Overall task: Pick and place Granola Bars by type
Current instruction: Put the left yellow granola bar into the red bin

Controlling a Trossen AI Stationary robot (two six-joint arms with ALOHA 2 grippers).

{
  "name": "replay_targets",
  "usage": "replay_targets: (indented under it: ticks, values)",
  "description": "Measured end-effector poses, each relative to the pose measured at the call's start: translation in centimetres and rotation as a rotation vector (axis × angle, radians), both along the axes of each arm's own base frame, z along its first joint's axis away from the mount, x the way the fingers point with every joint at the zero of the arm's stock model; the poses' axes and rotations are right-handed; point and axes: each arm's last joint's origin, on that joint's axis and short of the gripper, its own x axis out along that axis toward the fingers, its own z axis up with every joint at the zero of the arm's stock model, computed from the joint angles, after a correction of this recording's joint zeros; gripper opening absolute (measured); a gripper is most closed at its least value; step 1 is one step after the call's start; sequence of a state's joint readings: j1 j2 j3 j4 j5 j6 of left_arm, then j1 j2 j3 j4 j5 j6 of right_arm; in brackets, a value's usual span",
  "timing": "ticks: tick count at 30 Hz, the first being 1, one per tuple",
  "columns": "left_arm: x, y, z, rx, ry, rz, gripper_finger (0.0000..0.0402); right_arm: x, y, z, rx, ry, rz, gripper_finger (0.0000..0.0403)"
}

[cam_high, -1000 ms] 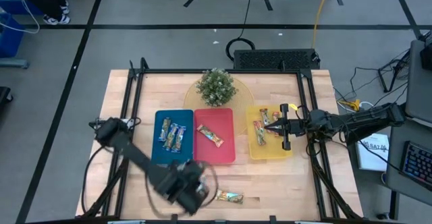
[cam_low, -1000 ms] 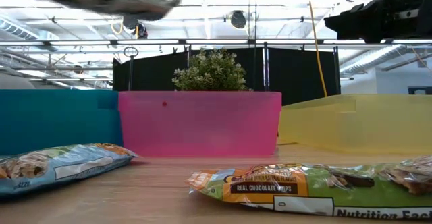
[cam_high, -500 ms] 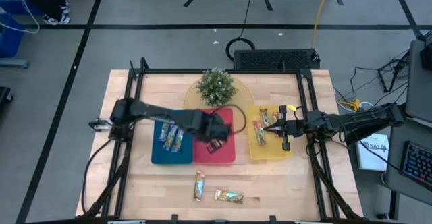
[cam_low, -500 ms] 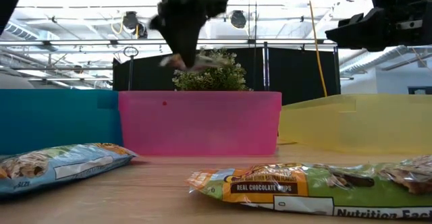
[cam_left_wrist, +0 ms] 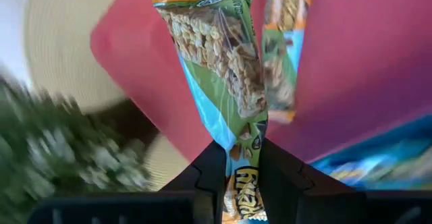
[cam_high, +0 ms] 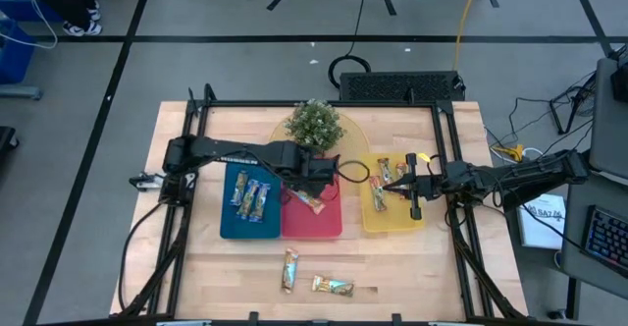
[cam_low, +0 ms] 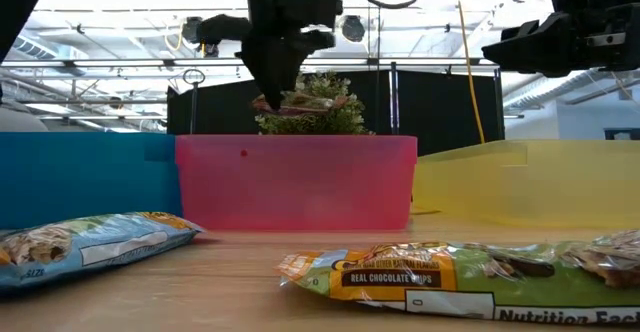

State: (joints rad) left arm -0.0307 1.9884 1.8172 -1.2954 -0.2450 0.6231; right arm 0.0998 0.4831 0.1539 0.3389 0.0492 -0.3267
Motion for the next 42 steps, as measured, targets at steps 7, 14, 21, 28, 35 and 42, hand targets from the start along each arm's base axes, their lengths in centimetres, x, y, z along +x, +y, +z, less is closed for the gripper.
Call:
replay_targets:
  ticks: [7,14,21,28,35,42]
  values:
    - [0.3,-0.3,-0.2,0.073,0.101,-0.451,0.0076,0.0,0.0,-0.1,0.023,0.014,-0.002,0.0000]
    - [1.2,-1.4,-1.7,0.168,0.173,-0.628,0.0076,0.0,0.0,-0.4,0.041,0.041,-0.005,0.0000]
    - [1.8,-2.1,-3.5,0.179,0.205,-0.694,0.0076,0.2,0.0,-0.7,0.055,0.062,-0.007,0.0000]
    - [0.9,-2.1,-6.2,0.117,0.291,-0.731,0.0076,0.3,0.0,-0.9,0.067,0.084,-0.010,0.0000]
    - [0.1,-2.6,-8.3,0.109,0.319,-0.709,0.0076,0.4,0.0,-0.9,0.067,0.080,-0.011,0.0000]
    - [-0.2,-2.7,-8.7,0.092,0.323,-0.671,0.0076,0.4,0.0,-1.0,0.039,0.072,-0.010,0.0000]
